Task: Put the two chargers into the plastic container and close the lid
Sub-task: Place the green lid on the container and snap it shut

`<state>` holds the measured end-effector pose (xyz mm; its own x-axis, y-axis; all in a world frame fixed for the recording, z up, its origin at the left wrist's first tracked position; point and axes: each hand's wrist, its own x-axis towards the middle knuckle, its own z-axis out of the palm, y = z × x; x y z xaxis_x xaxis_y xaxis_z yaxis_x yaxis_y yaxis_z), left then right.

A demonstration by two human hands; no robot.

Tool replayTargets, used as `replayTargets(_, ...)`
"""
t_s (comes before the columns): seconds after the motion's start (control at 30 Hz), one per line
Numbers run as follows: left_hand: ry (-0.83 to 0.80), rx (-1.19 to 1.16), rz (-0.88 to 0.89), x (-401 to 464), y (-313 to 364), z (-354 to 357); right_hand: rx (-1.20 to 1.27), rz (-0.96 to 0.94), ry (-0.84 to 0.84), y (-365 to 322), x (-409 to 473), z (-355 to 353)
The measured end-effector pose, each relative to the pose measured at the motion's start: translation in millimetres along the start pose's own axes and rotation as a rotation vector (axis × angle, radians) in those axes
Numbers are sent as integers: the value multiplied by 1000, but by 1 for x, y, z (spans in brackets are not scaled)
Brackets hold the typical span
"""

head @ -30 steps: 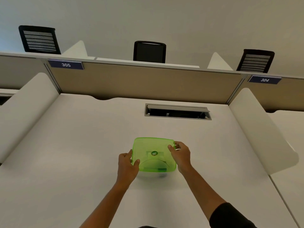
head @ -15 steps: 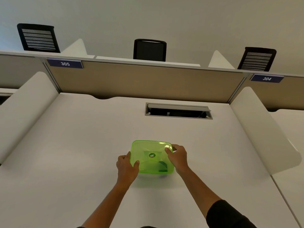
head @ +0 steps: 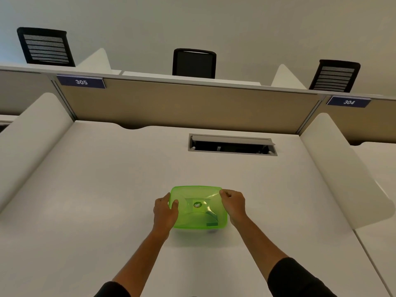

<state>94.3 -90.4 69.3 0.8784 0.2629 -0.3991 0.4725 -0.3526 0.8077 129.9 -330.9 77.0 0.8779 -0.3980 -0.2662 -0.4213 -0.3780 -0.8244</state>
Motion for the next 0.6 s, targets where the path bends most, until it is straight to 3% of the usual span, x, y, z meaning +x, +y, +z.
replayTargets(0.13,6,-140,-22,60,-43,16,121,112,-31,6,5,2)
replayTargets(0.33,44,-243,-24,18,27,-3,223,176,-39,8,10,4)
replayTargets(0.6,82,-311,-119,37,22,-4,297,283,-18,10,20,7)
